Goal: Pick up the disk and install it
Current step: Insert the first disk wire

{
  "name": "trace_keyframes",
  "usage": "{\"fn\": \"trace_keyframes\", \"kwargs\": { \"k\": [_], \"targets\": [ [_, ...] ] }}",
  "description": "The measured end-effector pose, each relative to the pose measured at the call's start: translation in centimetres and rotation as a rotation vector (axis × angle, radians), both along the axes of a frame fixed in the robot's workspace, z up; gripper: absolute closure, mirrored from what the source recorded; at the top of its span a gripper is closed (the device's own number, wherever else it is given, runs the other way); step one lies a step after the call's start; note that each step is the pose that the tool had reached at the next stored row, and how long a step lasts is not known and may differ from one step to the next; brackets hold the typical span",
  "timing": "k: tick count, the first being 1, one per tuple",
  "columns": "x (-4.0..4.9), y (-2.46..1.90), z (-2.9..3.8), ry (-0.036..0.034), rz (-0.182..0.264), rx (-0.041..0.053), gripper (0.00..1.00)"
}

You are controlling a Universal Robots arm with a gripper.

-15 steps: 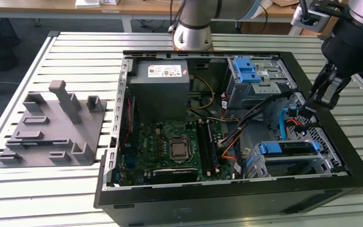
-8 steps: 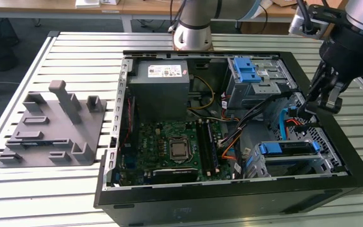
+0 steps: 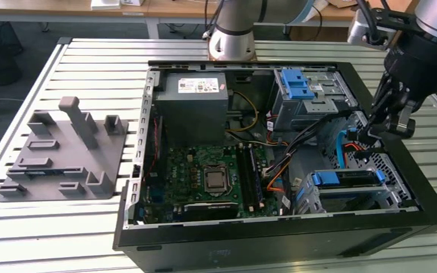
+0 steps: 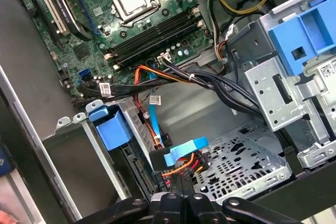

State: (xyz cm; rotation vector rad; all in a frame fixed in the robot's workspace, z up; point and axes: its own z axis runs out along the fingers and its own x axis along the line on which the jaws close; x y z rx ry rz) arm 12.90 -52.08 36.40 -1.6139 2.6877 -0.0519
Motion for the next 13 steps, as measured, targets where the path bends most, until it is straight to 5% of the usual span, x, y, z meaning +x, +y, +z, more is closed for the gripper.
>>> {"fn": "trace_keyframes", "kwargs": {
  "k": [5,13],
  "targets": [
    [-0.03,-0.01,0.09,-0.0002,0.018,-0.0089,0.89],
    [-0.03,0.0,-0.06,-0.0008,0.162,-0.0089,0.89]
  ]
}}
